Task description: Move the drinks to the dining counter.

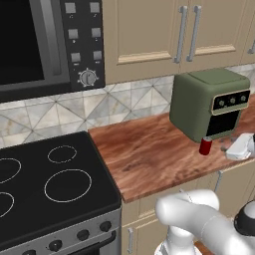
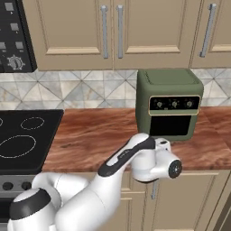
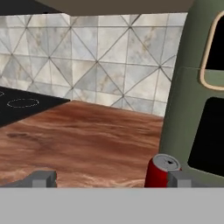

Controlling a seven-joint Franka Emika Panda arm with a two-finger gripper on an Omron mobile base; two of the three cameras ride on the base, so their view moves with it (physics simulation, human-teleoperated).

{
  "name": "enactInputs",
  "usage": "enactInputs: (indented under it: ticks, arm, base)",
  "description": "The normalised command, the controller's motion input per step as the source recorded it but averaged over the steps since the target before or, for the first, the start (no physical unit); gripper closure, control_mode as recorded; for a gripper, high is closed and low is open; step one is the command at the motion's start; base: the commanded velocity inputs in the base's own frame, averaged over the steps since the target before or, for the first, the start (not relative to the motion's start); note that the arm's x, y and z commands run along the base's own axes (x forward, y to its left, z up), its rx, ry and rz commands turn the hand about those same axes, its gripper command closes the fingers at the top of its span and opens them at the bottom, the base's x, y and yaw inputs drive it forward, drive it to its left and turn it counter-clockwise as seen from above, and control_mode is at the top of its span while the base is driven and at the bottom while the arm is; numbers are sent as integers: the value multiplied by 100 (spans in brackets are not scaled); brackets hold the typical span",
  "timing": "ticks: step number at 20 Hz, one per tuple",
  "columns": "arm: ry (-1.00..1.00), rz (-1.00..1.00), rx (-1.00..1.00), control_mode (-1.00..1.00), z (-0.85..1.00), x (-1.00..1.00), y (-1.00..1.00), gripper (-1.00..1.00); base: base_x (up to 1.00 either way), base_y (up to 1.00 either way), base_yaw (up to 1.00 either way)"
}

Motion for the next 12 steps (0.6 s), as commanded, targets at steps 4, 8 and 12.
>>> enactInputs:
  ticks: [4, 8, 12]
  arm:
    - [9, 0, 0, -100, -21, 28, -10, -100]
    - [9, 0, 0, -100, -12, 24, 0, -100]
    - [7, 0, 0, -100, -12, 24, 0, -100]
  base:
    - [0, 0, 0]
    - [0, 0, 0]
    - [0, 0, 0]
